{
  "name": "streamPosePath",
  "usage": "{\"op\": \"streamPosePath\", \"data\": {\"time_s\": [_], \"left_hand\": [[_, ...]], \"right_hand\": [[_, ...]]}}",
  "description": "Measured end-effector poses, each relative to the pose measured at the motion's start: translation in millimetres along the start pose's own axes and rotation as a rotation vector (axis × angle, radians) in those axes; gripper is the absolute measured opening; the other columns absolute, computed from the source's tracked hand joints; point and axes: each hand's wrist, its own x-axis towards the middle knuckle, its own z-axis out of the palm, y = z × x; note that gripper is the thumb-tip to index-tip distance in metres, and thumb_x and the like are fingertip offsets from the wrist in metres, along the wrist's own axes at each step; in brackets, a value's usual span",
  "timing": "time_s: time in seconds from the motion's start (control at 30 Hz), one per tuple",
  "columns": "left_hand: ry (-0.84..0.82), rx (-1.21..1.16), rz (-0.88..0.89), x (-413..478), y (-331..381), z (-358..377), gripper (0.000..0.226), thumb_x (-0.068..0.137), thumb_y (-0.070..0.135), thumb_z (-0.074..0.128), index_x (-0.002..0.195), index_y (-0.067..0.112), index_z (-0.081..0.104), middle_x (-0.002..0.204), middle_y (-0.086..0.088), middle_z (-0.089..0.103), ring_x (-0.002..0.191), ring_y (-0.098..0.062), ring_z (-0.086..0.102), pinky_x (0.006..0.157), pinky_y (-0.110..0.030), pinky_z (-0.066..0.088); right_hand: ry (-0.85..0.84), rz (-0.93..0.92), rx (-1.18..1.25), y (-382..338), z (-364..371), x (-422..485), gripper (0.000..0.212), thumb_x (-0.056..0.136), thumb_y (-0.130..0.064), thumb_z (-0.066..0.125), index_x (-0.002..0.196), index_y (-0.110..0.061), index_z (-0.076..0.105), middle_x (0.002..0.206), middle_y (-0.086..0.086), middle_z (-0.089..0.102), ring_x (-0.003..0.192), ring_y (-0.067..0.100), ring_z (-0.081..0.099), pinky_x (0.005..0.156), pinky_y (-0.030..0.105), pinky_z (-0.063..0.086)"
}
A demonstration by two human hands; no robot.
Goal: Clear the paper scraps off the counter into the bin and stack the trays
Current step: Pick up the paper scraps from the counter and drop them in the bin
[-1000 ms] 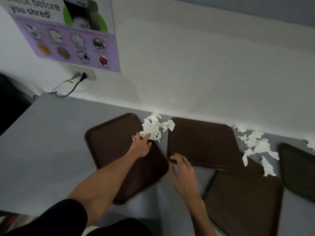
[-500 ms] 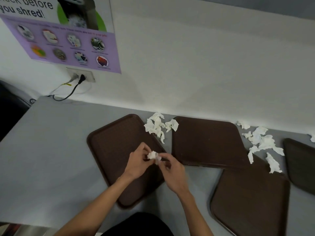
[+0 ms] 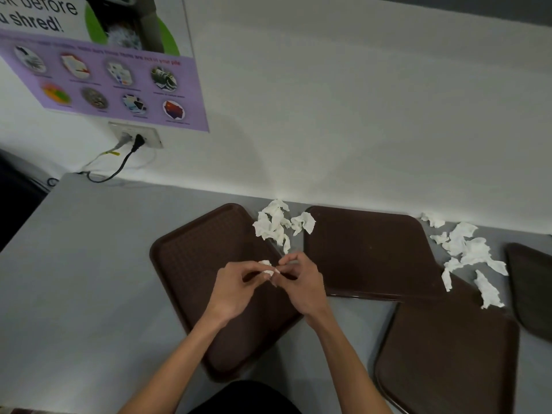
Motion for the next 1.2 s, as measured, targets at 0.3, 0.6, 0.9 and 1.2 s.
{"op": "streamPosePath", "data": {"time_s": [0.3,0.6,0.9,1.2], "left_hand": [[0.206,0.164,-0.025,8,-15,-22,0.027,0.083,0.018,0.086,0.102,0.035,0.078,0.089,0.023,0.075,0.091,0.008,0.069,0.081,-0.004,0.048],[0.233,0.138,-0.049,-6,-14,-44,0.025,0.082,0.016,0.087,0.101,0.031,0.08,0.085,0.02,0.077,0.085,0.005,0.072,0.078,-0.003,0.049],[0.179,0.153,0.024,-5,-1,-34,0.026,0.084,0.022,0.085,0.106,0.034,0.079,0.096,0.024,0.076,0.093,0.009,0.07,0.088,-0.008,0.051],[-0.003,0.066,0.082,-25,60,58,0.026,0.084,0.02,0.085,0.107,0.032,0.079,0.093,0.017,0.079,0.092,0.004,0.072,0.089,-0.018,0.057]], "right_hand": [[0.112,-0.144,-0.61,-25,22,115,0.017,0.096,-0.023,0.069,0.111,-0.02,0.063,0.102,0.004,0.076,0.096,0.023,0.071,0.092,0.04,0.057],[0.053,-0.199,-1.015,22,62,147,0.032,0.1,-0.003,0.061,0.122,-0.019,0.078,0.116,0.015,0.067,0.112,0.032,0.064,0.098,0.041,0.057],[0.243,-0.176,-0.383,-21,-54,60,0.032,0.096,-0.005,0.066,0.109,-0.034,0.067,0.101,-0.006,0.074,0.082,0.013,0.074,0.08,0.021,0.059],[0.368,-0.131,-0.349,-3,-165,-83,0.028,0.081,-0.02,0.092,0.101,-0.035,0.079,0.114,-0.013,0.063,0.097,0.002,0.071,0.092,0.018,0.057]]}}
